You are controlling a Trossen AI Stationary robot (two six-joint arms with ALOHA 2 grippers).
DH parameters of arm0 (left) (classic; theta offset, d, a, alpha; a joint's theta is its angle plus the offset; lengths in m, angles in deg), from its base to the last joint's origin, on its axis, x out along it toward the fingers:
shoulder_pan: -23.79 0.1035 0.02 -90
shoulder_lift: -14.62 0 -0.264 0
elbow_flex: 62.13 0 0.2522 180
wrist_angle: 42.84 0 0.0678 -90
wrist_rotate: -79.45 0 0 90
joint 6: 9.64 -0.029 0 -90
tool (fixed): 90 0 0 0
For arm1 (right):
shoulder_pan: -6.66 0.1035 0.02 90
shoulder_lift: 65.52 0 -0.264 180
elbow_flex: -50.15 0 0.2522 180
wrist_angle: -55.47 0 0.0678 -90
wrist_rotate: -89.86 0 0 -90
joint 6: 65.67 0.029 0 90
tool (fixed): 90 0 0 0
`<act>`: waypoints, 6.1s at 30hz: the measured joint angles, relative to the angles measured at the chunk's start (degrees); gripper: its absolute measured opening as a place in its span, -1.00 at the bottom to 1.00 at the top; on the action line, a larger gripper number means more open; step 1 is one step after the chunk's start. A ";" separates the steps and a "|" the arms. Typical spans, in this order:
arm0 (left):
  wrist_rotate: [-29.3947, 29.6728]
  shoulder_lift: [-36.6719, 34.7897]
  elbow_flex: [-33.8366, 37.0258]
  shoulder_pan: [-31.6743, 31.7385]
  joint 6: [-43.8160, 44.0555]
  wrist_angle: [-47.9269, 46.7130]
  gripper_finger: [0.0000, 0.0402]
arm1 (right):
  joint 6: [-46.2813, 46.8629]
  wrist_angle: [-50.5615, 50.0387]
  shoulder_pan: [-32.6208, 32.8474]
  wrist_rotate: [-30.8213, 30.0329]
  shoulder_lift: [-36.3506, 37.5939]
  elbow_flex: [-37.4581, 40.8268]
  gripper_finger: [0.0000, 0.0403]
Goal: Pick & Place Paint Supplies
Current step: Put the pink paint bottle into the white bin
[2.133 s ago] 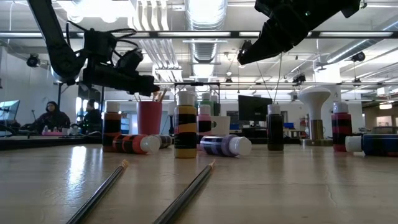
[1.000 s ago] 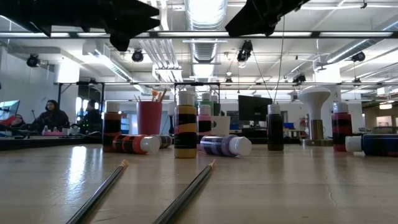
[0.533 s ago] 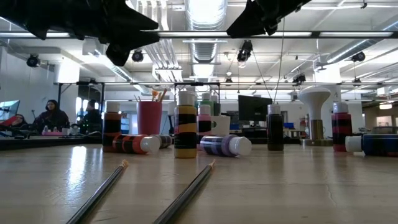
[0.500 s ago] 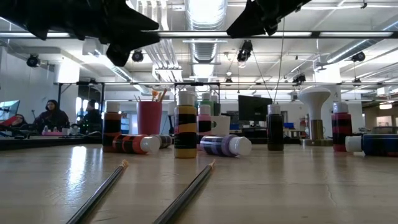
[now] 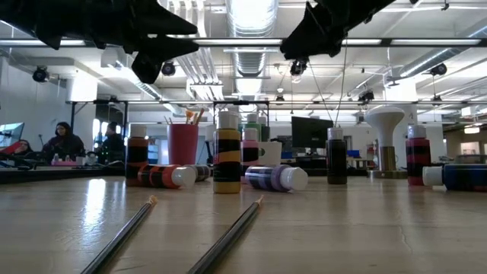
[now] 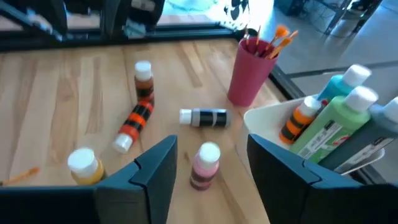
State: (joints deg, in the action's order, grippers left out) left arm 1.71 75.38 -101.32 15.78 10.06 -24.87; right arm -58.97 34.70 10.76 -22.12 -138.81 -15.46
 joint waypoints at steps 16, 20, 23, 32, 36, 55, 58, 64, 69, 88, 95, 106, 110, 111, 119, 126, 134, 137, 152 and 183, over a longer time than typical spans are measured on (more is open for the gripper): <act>-0.38 0.00 0.29 0.00 0.92 -0.88 -0.20 | -0.07 6.06 -0.42 1.45 -11.58 1.34 -0.05; -0.38 0.00 0.31 0.00 0.92 -0.88 -0.20 | -0.22 9.52 -1.14 3.75 -13.62 1.29 -0.03; -0.38 0.00 0.31 0.00 0.93 -0.90 -0.20 | -0.24 10.78 -2.02 5.34 -15.37 1.30 0.02; -0.38 0.00 0.35 -0.04 0.92 -1.45 -0.20 | -0.23 16.21 -6.84 5.40 -20.05 1.28 0.17; -0.38 0.00 0.35 -0.02 0.92 -1.45 -0.20 | 0.79 17.17 -8.80 5.51 -22.15 0.89 0.23; -0.38 0.00 0.35 -0.02 0.92 -1.60 -0.20 | 2.79 21.40 -10.69 9.18 -26.18 0.49 0.20; -0.38 0.00 0.35 0.00 0.92 -1.60 -0.20 | 2.78 21.64 -10.69 9.18 -26.17 0.49 0.18; -0.38 0.00 0.35 0.00 0.92 -1.61 -0.20 | 3.12 22.32 -10.69 10.08 -26.17 0.49 0.20; -0.38 0.00 0.35 0.00 0.92 -1.60 -0.20 | 3.21 22.43 -10.75 10.08 -26.17 0.51 0.27; -0.38 0.00 0.35 0.00 1.49 -1.82 -0.20 | 2.34 22.35 -11.12 10.47 -29.98 -0.31 0.18; -0.40 0.00 0.35 -0.02 1.49 -2.35 -0.20 | 2.54 22.62 -11.12 10.47 -30.76 -0.53 0.14; -0.40 0.00 0.35 -0.04 1.58 -2.32 -0.20 | 1.95 22.31 -11.32 10.45 -30.69 -0.53 0.27; -0.40 0.00 0.35 -0.04 1.58 -2.30 -0.20 | 1.92 22.32 -11.60 10.43 -30.69 -0.53 0.29; -0.40 0.00 0.35 -0.04 1.58 -2.32 -0.20 | 1.93 22.30 -11.68 10.43 -30.69 -0.53 0.28; -0.42 0.00 0.35 -0.03 1.58 -2.32 -0.20 | 1.92 22.32 -11.91 10.43 -30.68 -0.53 0.10; -0.42 0.00 0.35 -0.02 1.58 -2.32 -0.20 | 2.41 22.34 -11.91 10.45 -30.65 -0.53 0.03; -0.42 0.00 0.35 -0.03 1.56 -2.39 -0.20 | 2.54 22.36 -11.91 10.46 -30.63 -0.53 0.17; -0.42 0.00 0.35 -0.02 1.56 -2.39 -0.20 | 2.54 22.36 -11.89 10.47 -30.61 -0.53 0.24; -0.42 0.00 0.35 -0.02 1.56 -2.82 -0.20 | 1.41 22.37 -12.00 10.03 -30.61 -1.39 0.27; -0.42 0.00 0.37 0.00 1.56 -3.23 -0.20 | -1.55 13.09 -14.52 6.96 -12.05 -1.48 -0.45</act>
State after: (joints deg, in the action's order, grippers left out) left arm 1.28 75.38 -100.95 15.78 11.62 -28.10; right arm -60.52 47.80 -3.76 -15.16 -150.86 -16.94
